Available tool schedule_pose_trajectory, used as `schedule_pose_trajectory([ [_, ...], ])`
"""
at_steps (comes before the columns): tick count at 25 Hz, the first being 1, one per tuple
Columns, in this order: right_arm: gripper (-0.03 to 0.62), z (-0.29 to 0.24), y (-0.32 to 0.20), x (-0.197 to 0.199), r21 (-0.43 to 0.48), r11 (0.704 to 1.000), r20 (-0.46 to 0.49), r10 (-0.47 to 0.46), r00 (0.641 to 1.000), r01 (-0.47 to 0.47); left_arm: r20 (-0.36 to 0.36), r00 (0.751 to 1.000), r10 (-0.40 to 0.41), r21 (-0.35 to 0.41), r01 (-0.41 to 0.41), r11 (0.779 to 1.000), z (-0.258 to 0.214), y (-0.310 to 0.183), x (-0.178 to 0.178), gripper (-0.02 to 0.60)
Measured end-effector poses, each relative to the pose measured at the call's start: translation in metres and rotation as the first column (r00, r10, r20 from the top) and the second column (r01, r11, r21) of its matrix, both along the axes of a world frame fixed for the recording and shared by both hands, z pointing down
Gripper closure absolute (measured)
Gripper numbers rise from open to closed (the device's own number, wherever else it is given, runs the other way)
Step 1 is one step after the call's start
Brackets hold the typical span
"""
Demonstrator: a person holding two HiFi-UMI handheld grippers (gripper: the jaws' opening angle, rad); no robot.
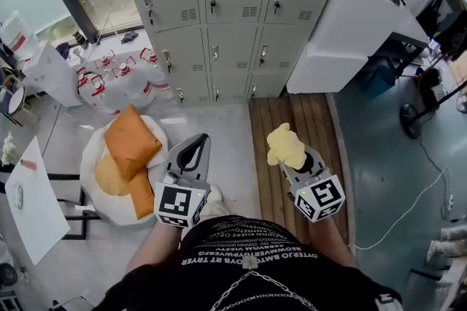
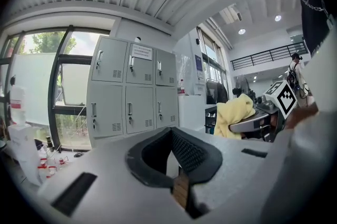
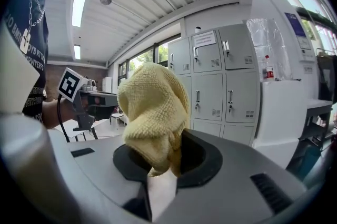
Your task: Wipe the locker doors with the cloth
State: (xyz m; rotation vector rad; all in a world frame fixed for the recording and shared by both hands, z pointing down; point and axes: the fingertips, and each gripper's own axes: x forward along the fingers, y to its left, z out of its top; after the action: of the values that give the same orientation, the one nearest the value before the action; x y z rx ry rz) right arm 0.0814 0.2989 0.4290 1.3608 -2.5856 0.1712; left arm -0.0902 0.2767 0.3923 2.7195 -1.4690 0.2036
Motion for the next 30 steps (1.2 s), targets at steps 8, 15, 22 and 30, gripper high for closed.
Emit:
schedule_pose_trajectory([
  [8, 0.516, 0.003, -0.039, -0.024, -0.031, 1.000, -0.026, -0.008, 1.000, 0.007, 0.003, 1.000, 0.023, -0.032, -0.023, 0.999, 0.015, -0.033, -0.016, 0.575],
  [15, 0.516, -0.003, -0.073, -0.042, -0.018, 1.000, -0.027, 0.009, 1.000, -0.010, 0.011, 1.000, 0.028, -0.008, -0.028, 1.000, 0.009, -0.071, -0.036, 0.575],
  [22, 0.516, -0.007, -0.107, -0.065, -0.015, 0.999, -0.034, 0.033, 0.999, -0.033, 0.003, 0.996, 0.089, -0.009, -0.089, 0.996, 0.011, -0.106, -0.046, 0.577],
  [30, 0.516, -0.010, -0.135, -0.074, -0.001, 0.997, -0.030, 0.079, 0.996, -0.079, -0.002, 0.991, 0.134, 0.007, -0.134, 0.991, 0.010, -0.145, -0.053, 0.575],
])
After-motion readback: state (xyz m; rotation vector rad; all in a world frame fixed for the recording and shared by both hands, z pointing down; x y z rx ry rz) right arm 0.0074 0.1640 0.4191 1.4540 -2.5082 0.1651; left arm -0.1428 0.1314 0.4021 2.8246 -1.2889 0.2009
